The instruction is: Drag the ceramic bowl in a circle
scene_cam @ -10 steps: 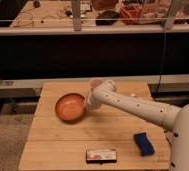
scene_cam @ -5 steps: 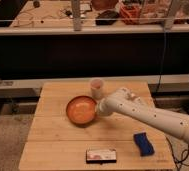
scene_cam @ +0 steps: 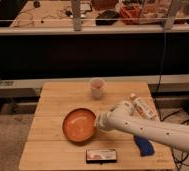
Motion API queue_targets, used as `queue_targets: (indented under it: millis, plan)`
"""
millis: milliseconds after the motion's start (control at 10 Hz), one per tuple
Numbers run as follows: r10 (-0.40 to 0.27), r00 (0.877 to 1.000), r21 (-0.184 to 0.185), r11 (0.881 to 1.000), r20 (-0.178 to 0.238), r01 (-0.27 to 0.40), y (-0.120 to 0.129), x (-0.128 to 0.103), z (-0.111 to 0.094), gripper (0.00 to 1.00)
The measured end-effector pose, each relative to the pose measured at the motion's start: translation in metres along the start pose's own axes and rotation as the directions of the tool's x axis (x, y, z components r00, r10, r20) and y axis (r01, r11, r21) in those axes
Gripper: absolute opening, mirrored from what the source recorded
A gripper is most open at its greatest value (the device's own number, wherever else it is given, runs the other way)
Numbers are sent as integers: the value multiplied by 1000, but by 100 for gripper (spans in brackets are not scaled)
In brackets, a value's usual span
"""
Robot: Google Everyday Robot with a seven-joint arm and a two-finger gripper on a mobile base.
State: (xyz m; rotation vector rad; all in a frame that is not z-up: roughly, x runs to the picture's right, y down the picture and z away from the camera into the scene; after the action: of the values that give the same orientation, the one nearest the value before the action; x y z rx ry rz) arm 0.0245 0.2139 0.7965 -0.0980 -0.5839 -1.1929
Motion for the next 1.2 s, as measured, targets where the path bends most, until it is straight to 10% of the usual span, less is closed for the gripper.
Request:
queue_targets:
  millis: [700, 1200]
  plan:
    - [-191, 978, 85, 979, 85, 184, -101, -11, 57, 6]
    - [-183, 979, 102, 980, 93, 174, -120, 52, 73, 1]
